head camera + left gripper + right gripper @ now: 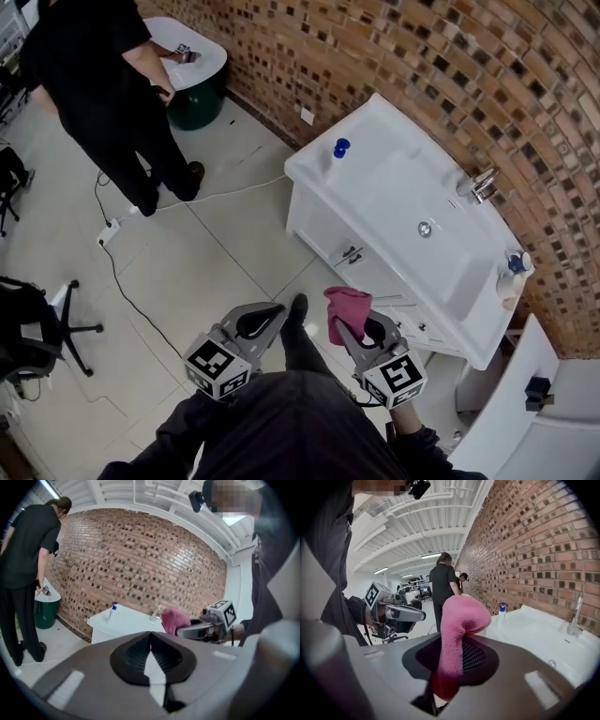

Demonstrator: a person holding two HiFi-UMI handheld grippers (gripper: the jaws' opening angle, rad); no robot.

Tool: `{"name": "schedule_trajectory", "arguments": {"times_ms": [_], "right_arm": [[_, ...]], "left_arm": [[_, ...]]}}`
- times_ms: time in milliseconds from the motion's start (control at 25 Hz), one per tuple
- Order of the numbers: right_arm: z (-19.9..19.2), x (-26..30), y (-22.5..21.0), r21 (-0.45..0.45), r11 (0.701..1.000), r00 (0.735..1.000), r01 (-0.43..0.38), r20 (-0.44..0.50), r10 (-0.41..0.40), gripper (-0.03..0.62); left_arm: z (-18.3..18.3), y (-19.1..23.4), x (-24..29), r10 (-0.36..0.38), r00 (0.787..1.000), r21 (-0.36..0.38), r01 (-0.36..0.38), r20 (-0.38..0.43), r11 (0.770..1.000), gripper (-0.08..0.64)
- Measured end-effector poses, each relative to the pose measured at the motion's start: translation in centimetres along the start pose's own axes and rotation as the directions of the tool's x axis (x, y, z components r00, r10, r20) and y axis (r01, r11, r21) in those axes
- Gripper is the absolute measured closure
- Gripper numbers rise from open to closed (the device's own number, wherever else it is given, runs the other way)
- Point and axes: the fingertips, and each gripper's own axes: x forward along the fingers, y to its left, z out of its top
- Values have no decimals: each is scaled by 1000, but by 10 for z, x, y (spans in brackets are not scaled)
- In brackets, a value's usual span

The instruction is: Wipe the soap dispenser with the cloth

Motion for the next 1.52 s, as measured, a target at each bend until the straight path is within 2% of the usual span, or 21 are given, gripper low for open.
{"name": "schedule_trajectory", "arguments": {"times_ms": [240, 560, 760, 880, 1000, 1120, 1240, 1320, 1440, 1520], "right_arm": [[38, 51, -83, 20, 1000, 1000, -13, 12, 12, 506], [58, 105, -153, 19, 1000, 999, 23, -30, -23, 506], [82, 146, -202, -100, 993, 993, 64, -89, -73, 506], [98, 180, -237, -204, 975, 982, 83, -152, -115, 506], [106, 213, -271, -369, 925, 950, 91, -247, -192, 506], [110, 236, -289, -542, 839, 909, 43, -327, -258, 506], [106, 254, -297, -653, 757, 875, -20, -377, -302, 506], [97, 258, -294, -697, 715, 856, -56, -402, -324, 506], [88, 258, -281, -725, 684, 849, -78, -408, -336, 506], [84, 255, -271, -719, 690, 851, -86, -413, -325, 506]], "left_arm": [[63, 63, 85, -24, 999, 21, 25, -23, 999, 560], [91, 121, 144, -68, 996, 2, 68, -50, 998, 560], [115, 151, 170, -138, 990, 17, 139, -39, 990, 560], [129, 169, 178, -178, 983, 35, 180, -43, 983, 560], [138, 188, 185, -209, 976, 46, 212, -63, 976, 560], [142, 200, 185, -226, 972, 53, 230, -71, 972, 560], [143, 210, 185, -229, 971, 47, 233, -73, 971, 560], [141, 214, 182, -229, 971, 34, 232, -74, 972, 560], [139, 219, 181, -225, 972, 24, 227, -72, 974, 560], [140, 221, 182, -228, 971, 24, 230, -77, 973, 560]]}}
